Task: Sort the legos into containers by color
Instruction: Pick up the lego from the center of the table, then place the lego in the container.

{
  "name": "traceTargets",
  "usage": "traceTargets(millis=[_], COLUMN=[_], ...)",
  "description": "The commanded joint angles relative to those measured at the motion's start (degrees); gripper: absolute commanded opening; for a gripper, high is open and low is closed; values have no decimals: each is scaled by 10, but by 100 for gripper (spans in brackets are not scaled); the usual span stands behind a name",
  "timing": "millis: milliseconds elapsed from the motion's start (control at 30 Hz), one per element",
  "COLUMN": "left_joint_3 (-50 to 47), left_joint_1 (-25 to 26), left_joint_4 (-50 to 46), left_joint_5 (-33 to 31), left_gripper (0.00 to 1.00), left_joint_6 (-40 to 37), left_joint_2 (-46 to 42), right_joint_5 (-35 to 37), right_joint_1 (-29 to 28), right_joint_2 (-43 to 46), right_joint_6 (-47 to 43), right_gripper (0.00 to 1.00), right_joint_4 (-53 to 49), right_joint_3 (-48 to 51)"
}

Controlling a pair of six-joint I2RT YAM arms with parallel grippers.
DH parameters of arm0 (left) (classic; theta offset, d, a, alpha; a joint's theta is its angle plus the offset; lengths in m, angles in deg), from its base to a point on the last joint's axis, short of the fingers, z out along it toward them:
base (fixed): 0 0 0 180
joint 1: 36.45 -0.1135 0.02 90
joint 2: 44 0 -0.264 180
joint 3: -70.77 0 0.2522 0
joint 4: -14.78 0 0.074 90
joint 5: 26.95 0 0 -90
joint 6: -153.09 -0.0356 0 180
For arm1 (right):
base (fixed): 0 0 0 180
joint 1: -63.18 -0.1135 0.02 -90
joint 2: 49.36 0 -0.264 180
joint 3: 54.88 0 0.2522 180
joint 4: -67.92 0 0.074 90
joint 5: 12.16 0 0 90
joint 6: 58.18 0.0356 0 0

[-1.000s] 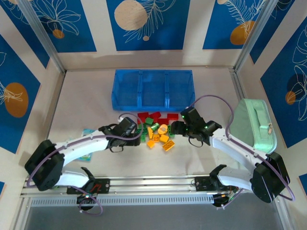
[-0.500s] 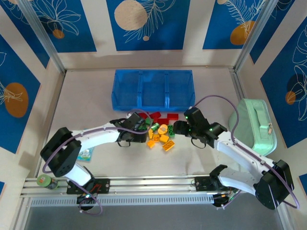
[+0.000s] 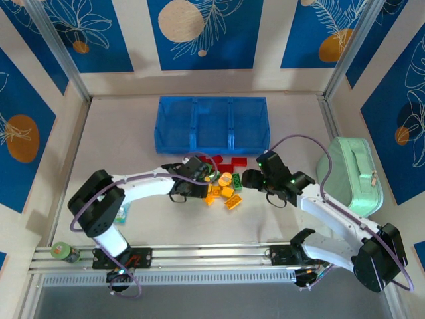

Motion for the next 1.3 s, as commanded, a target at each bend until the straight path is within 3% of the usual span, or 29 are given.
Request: traceTargets(millis=[0, 167, 333, 633, 933, 1067, 1267], left_joint_3=[15, 14, 9, 20, 86, 124, 218], left_joint_1=[8, 12, 13, 3, -118, -180, -224], left_joint_4=[-13, -20, -34, -92, -102, -86, -98], left_joint_5=[0, -3, -17, -54, -29, 15, 28], left_gripper=[78, 72, 59, 53, 52, 51, 51], left_joint_6=[-7, -6, -4, -23, -84, -98, -126], left_joint_2=[17, 29, 18, -84, -108, -85, -13], right_joint_5=[-10, -12, -16, -18, -28, -31, -32], right_joint_1=[5, 10, 15, 18, 18, 18, 19], right_joint_2=[11, 11, 12, 16, 15, 16, 14], right_joint_6=[11, 11, 10, 8, 7, 6, 3], right_gripper=[72, 72, 72, 72, 72, 72, 72], right_joint_4=[10, 15, 21, 22, 18, 14, 9], right_joint_3=[11, 15, 21, 23, 19, 18, 14])
